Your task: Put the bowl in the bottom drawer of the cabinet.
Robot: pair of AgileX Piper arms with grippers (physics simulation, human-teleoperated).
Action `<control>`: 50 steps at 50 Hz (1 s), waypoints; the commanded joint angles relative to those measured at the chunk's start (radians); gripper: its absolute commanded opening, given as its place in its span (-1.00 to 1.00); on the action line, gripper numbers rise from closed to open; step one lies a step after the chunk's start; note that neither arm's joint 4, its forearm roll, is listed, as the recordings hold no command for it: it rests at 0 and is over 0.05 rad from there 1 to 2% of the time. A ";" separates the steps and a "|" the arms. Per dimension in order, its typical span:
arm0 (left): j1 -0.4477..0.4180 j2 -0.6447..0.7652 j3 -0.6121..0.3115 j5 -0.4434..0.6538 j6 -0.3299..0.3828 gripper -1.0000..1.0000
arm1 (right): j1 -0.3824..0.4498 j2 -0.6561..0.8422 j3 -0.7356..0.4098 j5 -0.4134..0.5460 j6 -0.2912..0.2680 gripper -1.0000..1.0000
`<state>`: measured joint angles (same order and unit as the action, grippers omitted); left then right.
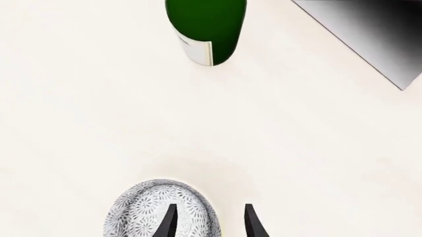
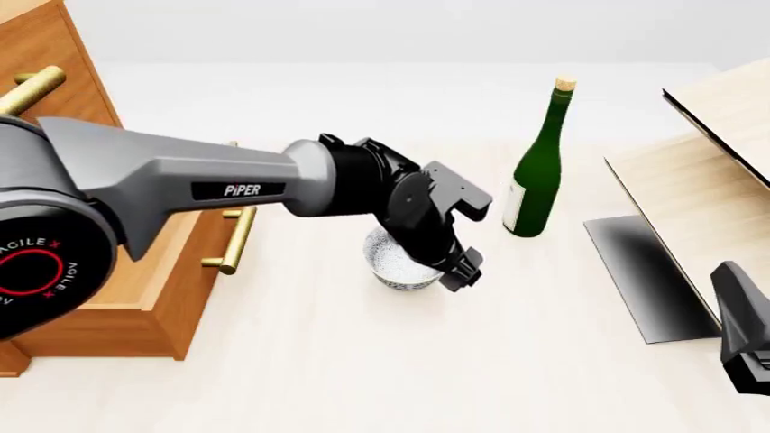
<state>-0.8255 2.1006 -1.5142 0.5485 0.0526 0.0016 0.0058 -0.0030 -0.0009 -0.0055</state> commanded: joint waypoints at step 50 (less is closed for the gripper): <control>-0.013 0.041 0.027 -0.026 -0.039 1.00 | 0.000 0.000 0.000 0.000 0.000 1.00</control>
<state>-0.8379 2.1408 -1.4913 0.5259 0.0170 0.0016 0.0058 -0.0030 -0.0009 -0.0054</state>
